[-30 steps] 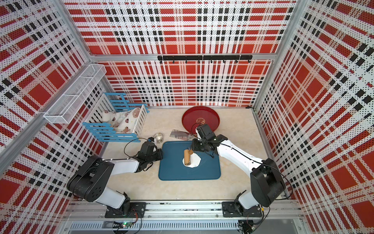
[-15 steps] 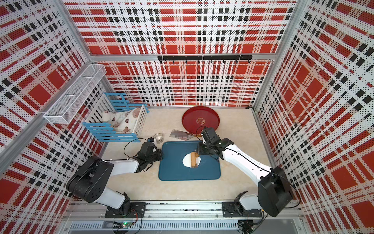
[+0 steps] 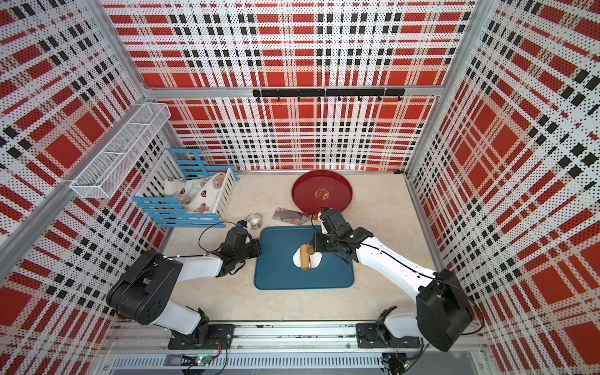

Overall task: Roll out the dumpling wrappers from the dough
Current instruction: Flatten out the dough on the work surface.

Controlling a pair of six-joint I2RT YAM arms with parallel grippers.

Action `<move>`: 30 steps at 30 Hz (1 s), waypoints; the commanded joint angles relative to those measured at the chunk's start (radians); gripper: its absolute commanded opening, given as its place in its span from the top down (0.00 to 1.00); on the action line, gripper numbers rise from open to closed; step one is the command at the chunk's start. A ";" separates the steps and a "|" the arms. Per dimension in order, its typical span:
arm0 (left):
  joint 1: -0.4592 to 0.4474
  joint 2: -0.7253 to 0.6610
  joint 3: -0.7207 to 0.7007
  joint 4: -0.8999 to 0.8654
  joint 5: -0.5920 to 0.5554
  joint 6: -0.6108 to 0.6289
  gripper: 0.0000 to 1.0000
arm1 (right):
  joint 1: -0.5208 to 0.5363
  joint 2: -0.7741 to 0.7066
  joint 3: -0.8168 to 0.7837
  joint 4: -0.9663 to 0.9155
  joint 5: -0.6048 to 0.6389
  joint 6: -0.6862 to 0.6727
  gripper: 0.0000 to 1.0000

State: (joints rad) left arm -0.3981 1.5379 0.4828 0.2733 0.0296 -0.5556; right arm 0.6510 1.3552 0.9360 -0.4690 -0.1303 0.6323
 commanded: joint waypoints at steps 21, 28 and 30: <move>0.002 -0.017 -0.009 -0.044 0.021 -0.008 1.00 | 0.059 0.173 0.055 -0.069 0.041 0.043 1.00; 0.007 -0.021 -0.004 -0.048 0.024 -0.007 1.00 | 0.091 0.232 0.097 -0.057 0.025 0.052 1.00; 0.010 -0.025 -0.001 -0.054 0.024 -0.006 1.00 | 0.092 0.225 0.104 -0.051 0.018 0.050 1.00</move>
State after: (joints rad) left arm -0.3958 1.5360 0.4828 0.2695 0.0296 -0.5560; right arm 0.7338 1.5410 1.0630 -0.4137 -0.1604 0.6971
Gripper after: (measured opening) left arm 0.055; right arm 0.304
